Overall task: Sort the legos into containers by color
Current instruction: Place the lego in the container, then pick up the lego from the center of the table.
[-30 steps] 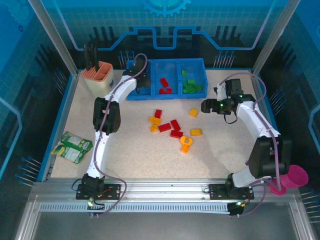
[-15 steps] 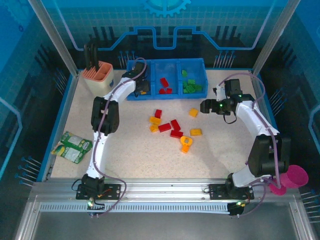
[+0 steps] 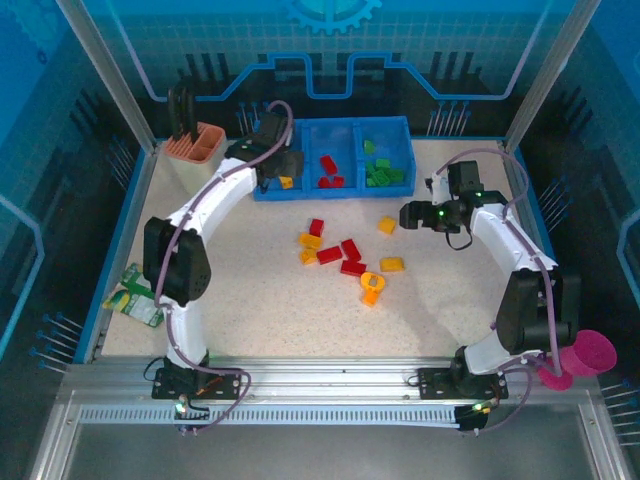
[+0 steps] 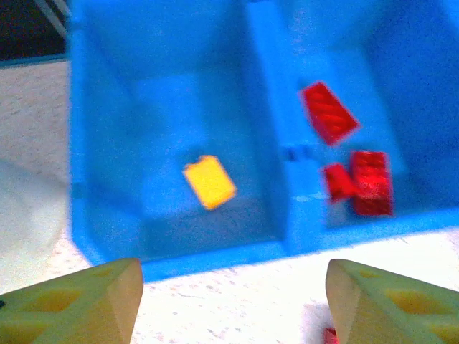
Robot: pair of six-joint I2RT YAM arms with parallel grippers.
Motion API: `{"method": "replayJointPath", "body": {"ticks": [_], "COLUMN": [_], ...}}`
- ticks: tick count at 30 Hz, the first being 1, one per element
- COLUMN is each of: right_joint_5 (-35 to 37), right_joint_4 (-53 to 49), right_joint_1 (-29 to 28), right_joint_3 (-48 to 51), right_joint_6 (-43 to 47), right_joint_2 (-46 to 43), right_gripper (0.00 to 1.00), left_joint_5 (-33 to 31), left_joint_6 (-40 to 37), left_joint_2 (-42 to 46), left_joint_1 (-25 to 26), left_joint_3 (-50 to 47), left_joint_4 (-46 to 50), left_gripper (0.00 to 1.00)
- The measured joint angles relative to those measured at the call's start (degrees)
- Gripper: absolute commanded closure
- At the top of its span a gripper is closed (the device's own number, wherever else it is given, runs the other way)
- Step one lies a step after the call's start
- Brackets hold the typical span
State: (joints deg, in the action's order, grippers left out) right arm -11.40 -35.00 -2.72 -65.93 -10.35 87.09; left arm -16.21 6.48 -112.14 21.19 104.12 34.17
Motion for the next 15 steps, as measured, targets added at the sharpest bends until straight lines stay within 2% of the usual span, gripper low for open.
{"method": "replayJointPath", "body": {"ticks": [4,8,15], "right_joint_5": [2.14,4.81,6.91], "right_joint_4": [-0.02,0.22,-0.04], "right_joint_1": [0.00,0.50,2.54], "right_joint_3": [1.16,3.23,7.06], "right_joint_6": [-0.72,-2.71,-5.64], "right_joint_2": [-2.60,-8.90,-18.86], "right_gripper": [0.06,0.00,0.00], "left_joint_5": [1.27,4.61,6.99], "left_joint_6": [-2.01,-2.45,-2.56], "left_joint_2": [-0.37,-3.98,-18.51], "left_joint_1": [8.02,14.80,20.35], "left_joint_3": [-1.42,-0.09,13.49], "left_joint_4": [-0.17,-1.27,-1.40], "left_gripper": [0.29,0.27,0.23]}}
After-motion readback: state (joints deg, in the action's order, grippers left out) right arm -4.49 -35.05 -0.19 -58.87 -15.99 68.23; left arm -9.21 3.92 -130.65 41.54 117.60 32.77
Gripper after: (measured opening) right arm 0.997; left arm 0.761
